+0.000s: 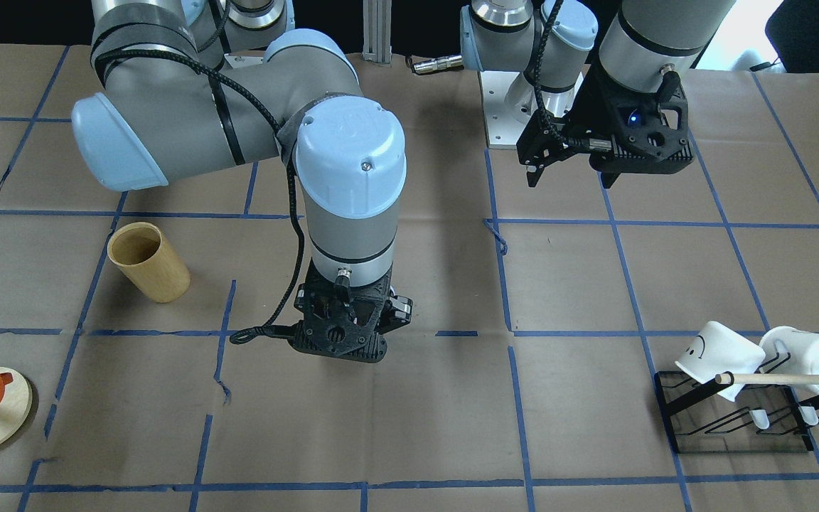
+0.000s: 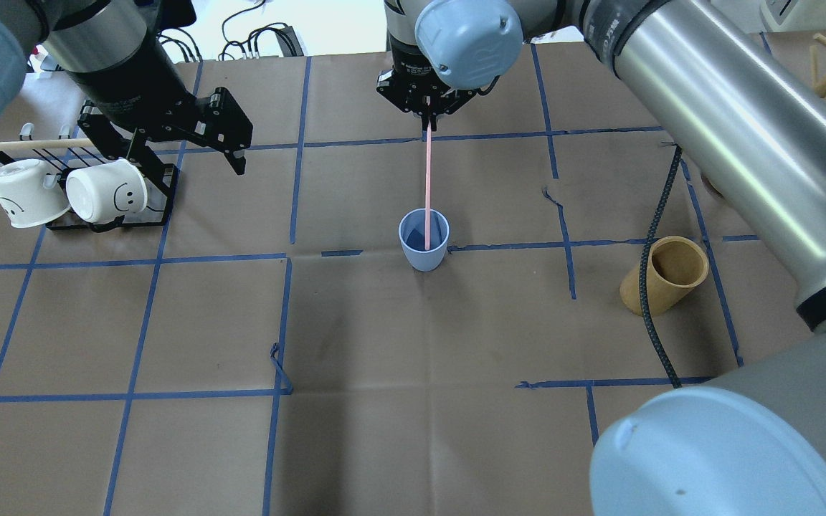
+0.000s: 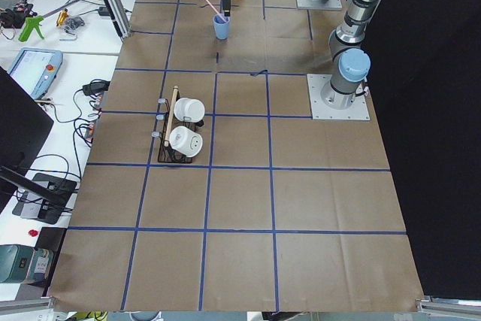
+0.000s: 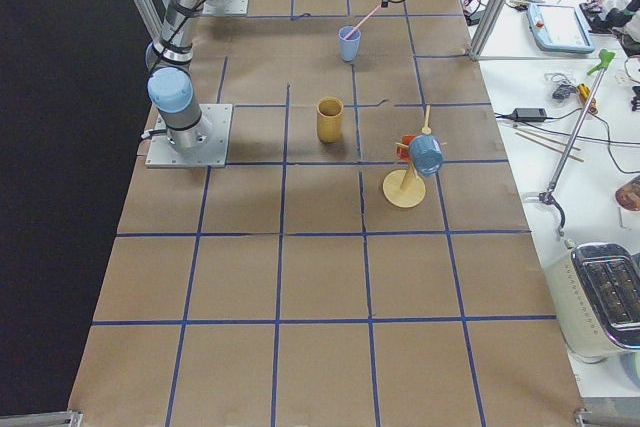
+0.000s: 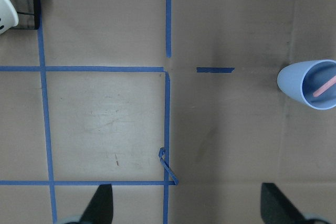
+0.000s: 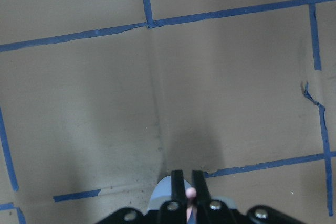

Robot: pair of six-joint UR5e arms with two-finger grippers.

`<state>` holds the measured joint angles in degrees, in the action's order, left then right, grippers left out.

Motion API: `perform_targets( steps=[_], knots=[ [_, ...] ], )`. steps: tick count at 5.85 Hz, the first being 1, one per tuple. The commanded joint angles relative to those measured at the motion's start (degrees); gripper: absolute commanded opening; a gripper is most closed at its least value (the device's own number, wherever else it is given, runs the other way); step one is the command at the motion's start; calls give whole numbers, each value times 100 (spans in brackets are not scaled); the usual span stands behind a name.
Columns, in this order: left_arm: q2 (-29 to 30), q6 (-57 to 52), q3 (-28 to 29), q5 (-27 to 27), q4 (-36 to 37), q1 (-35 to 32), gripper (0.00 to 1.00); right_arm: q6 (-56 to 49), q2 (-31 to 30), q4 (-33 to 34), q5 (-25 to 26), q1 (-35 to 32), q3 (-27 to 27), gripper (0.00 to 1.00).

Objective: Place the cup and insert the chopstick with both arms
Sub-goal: 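Release the chopstick and raise the right gripper away from the blue cup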

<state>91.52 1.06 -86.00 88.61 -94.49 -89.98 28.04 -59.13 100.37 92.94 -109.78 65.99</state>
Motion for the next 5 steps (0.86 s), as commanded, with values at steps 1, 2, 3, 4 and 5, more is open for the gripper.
perform_targets(
  steps=[1,2,3,4,5],
  knots=[
    [-3,0,-31,-1,0,-2,98,-52,-10,308,-30,0,396,8],
    [-3,-9,-40,-1,0,7,98,-70,-2,291,-56,9,397,55],
    [-3,0,-40,-1,9,-2,98,-70,-19,230,-335,44,371,100],
    [15,0,-40,-10,9,-2,98,-61,-106,194,-677,157,257,100],
    [15,0,-40,-10,9,-2,98,-96,-299,-224,-646,289,143,100]
  ],
)
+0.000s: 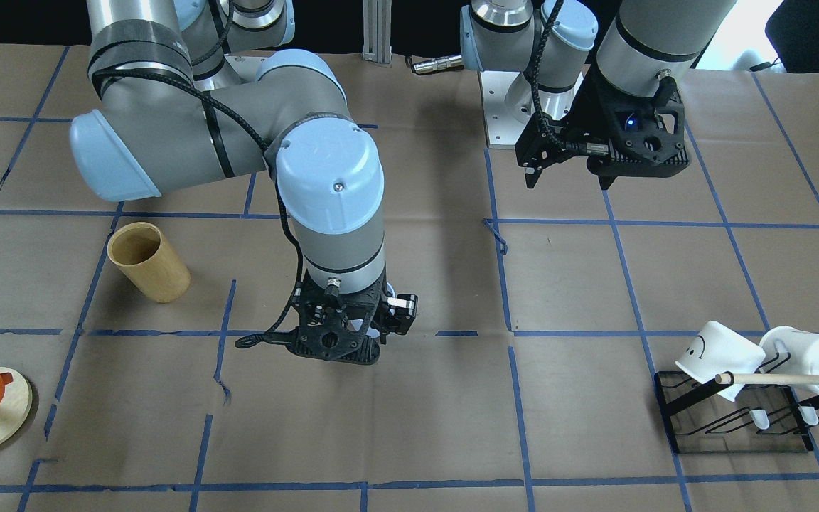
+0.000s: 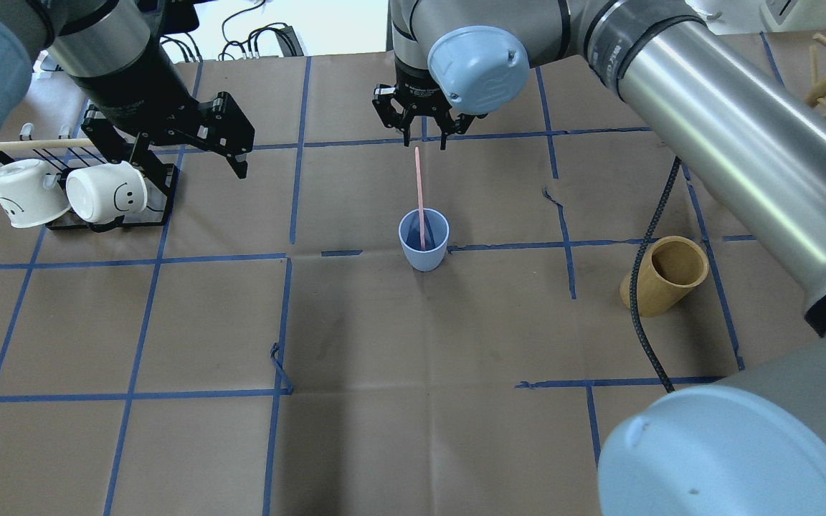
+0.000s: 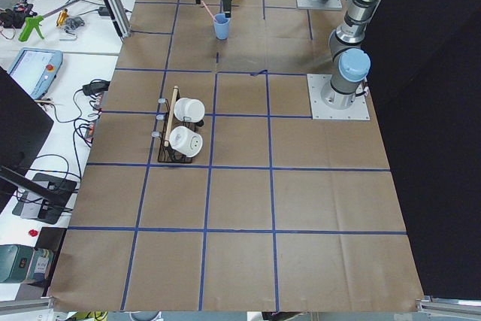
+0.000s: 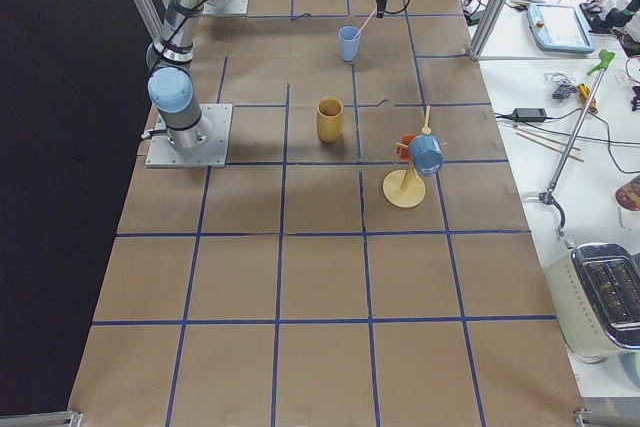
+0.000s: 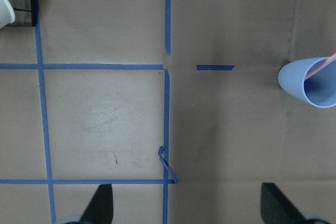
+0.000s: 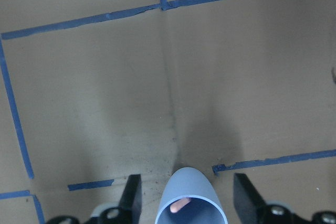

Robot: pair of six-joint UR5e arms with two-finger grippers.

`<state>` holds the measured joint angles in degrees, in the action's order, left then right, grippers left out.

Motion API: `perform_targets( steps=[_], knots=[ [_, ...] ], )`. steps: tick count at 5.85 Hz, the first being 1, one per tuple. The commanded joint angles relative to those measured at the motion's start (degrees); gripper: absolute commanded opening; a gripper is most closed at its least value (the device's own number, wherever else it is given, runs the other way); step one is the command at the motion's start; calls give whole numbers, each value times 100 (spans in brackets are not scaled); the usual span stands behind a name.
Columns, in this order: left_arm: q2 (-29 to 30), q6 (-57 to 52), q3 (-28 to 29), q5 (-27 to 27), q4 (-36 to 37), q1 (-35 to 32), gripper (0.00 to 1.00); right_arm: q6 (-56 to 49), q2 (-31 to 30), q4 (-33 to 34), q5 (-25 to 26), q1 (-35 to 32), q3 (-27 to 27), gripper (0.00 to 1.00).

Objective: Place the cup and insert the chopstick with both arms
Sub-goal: 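Release the chopstick and raise the right gripper away from the blue cup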

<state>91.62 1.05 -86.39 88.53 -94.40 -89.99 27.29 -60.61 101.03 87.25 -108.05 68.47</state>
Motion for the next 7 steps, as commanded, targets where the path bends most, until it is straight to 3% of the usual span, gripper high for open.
perform_targets(
  steps=[1,2,4,6,7],
  knots=[
    [5,1,-1,-2,1,-1,98,-274,-449,-860,-68,352,-201,100],
    [14,1,-1,-2,1,-1,98,-738,-887,-1474,-50,642,-141,100],
    [31,1,-1,-2,27,17,98,-1854,-1609,-2260,465,1125,34,100],
    [5,9,-1,-46,18,8,98,-2333,-2503,-2159,434,1566,1223,100],
    [14,9,-9,-55,18,17,98,-2342,-2804,-1583,442,1594,1787,100]
  ],
)
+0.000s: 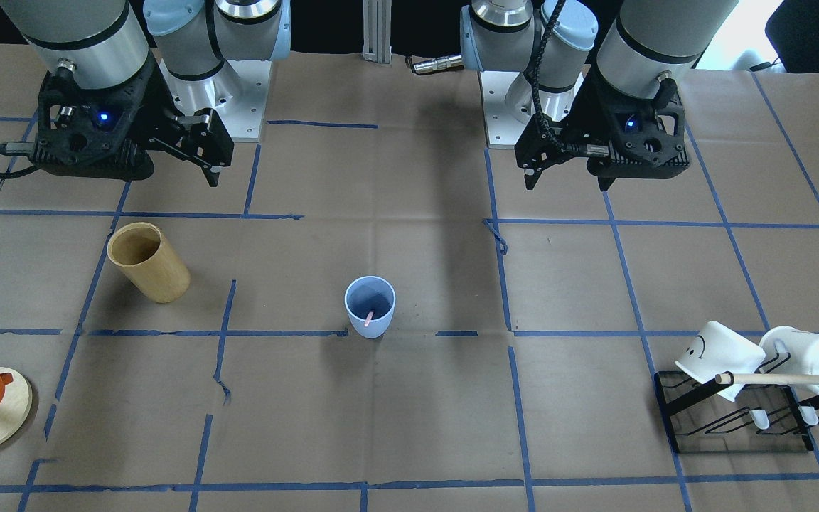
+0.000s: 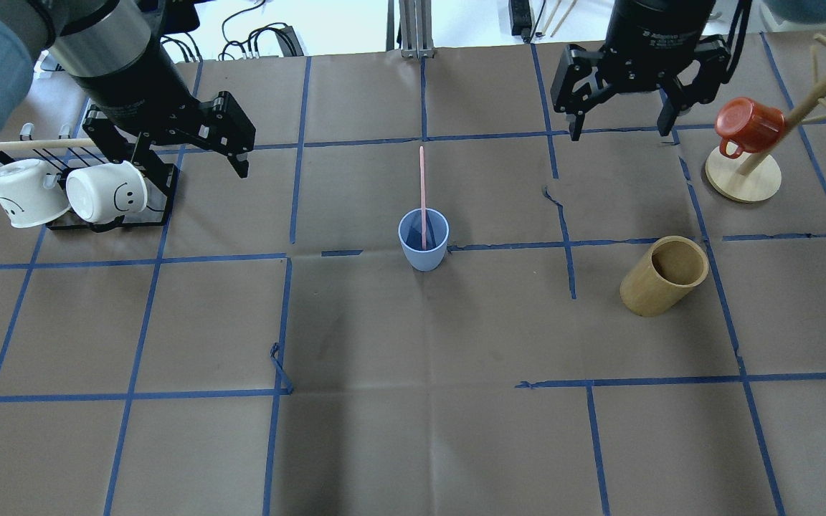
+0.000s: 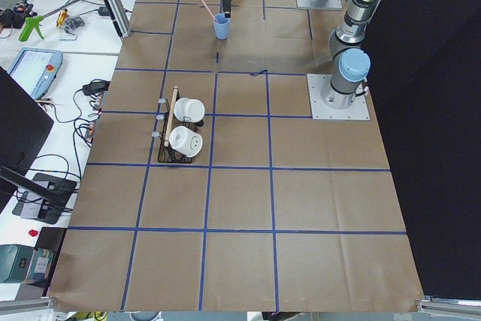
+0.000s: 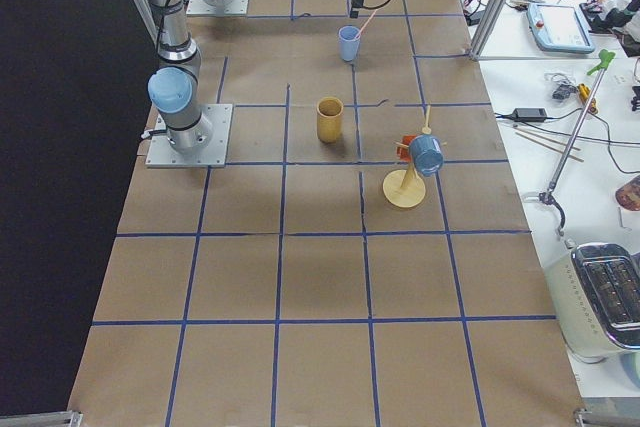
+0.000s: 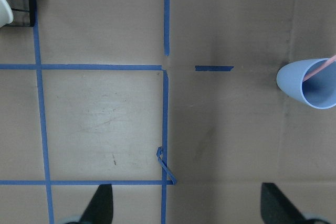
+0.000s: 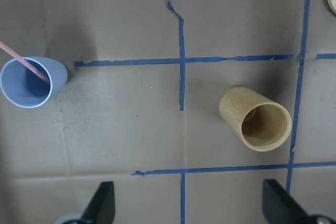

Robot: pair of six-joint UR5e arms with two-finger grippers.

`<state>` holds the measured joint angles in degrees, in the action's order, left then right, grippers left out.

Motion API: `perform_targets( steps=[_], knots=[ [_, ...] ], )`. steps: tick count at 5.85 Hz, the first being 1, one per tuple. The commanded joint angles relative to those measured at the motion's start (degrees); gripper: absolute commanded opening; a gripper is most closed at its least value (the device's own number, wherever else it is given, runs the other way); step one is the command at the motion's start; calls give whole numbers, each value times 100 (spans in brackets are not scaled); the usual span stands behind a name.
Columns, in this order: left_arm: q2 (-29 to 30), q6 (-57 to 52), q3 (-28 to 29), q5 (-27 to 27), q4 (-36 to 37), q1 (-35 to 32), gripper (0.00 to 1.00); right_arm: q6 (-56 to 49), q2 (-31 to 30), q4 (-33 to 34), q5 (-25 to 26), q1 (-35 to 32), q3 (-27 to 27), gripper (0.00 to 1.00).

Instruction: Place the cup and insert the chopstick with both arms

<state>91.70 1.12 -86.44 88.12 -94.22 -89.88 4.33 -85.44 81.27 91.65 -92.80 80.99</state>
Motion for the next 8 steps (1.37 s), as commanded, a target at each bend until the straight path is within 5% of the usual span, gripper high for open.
perform_targets(
  steps=[1,8],
  knots=[
    [76,-7,-4,3,0,5,98,-38,-419,607,-41,61,705,100],
    [147,37,13,-15,8,-3,98,-20,-438,653,-50,43,646,100]
  ],
)
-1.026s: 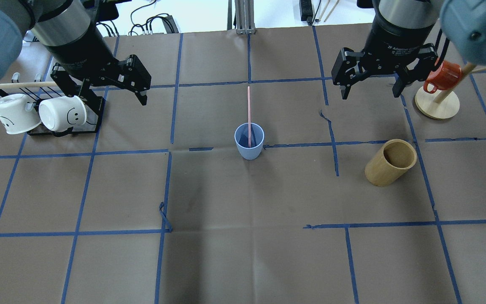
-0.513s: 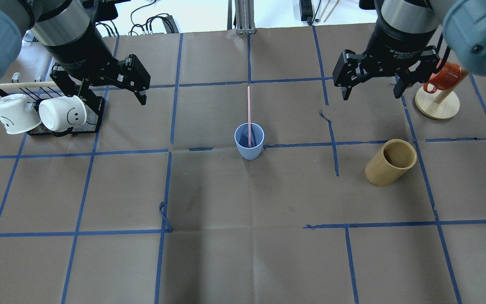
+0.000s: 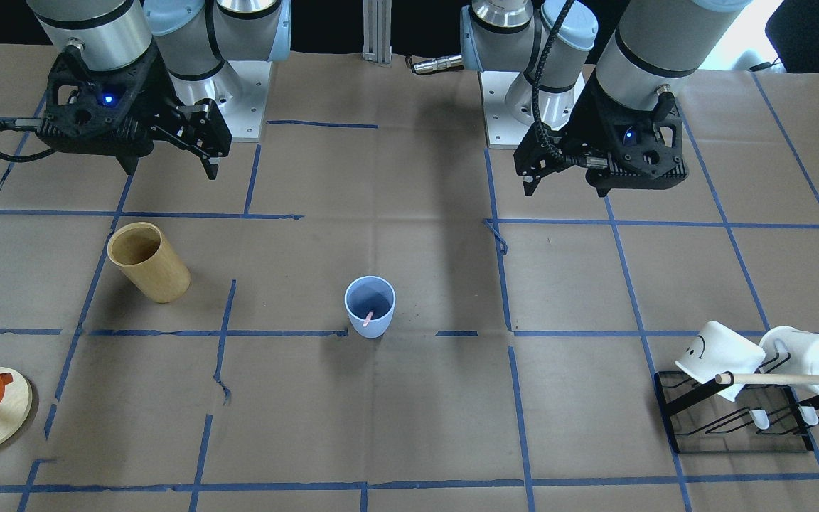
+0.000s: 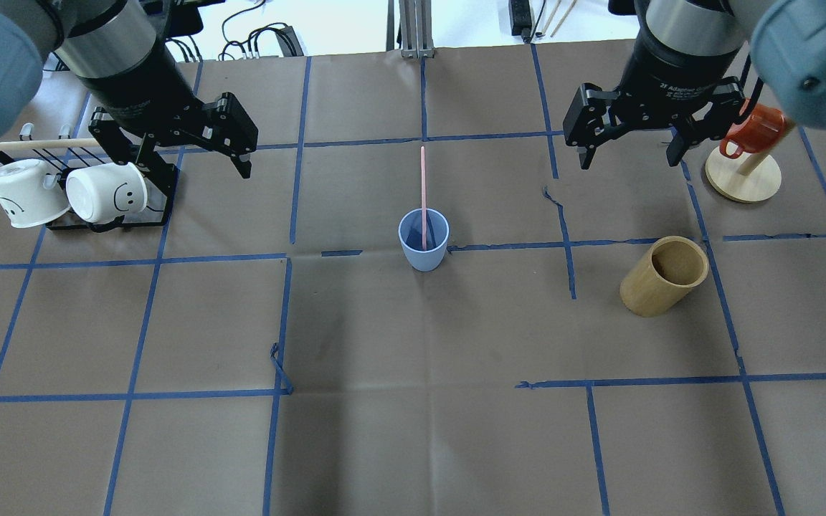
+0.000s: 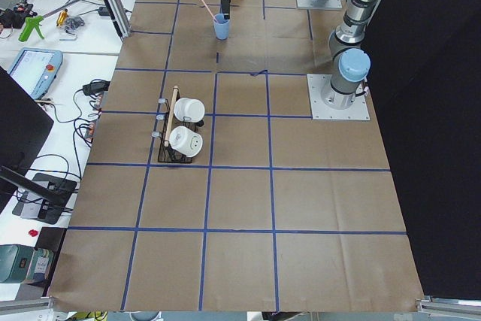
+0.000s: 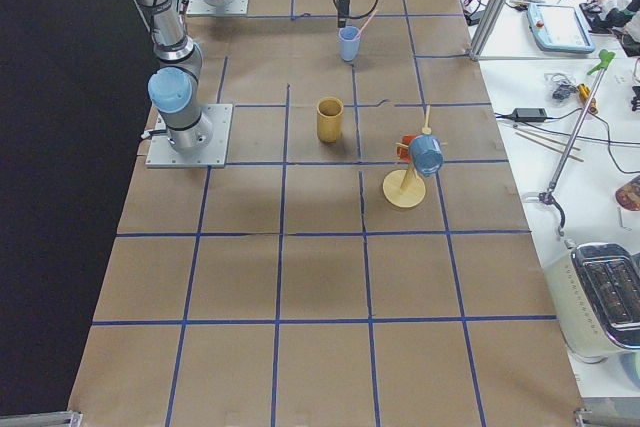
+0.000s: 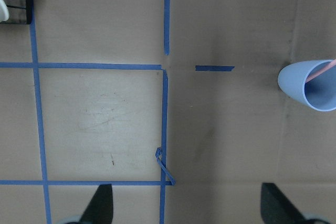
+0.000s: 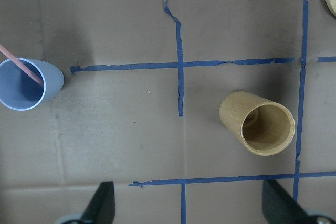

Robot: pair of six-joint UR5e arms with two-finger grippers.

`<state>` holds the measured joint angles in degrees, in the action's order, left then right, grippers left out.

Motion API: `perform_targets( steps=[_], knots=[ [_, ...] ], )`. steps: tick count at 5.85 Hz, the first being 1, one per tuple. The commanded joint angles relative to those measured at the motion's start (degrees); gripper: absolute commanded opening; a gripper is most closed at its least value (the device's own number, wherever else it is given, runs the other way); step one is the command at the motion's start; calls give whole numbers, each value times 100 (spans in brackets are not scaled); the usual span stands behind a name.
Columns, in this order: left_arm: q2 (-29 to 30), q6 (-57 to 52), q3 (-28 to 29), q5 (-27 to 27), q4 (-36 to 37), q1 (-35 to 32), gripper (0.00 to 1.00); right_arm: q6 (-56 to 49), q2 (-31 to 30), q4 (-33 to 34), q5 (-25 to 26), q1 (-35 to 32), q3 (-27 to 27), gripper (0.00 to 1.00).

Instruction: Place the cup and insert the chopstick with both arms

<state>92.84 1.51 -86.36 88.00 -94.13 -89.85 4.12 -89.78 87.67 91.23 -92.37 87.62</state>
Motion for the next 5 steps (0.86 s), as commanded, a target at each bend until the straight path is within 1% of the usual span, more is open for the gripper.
perform_targets(
  steps=[1,5],
  knots=[
    [24,-10,5,-2,0,-6,98,9,-4,14,-9,-1,-17,100],
    [-3,-19,5,-2,0,3,98,53,48,22,-17,-9,-17,100]
  ],
)
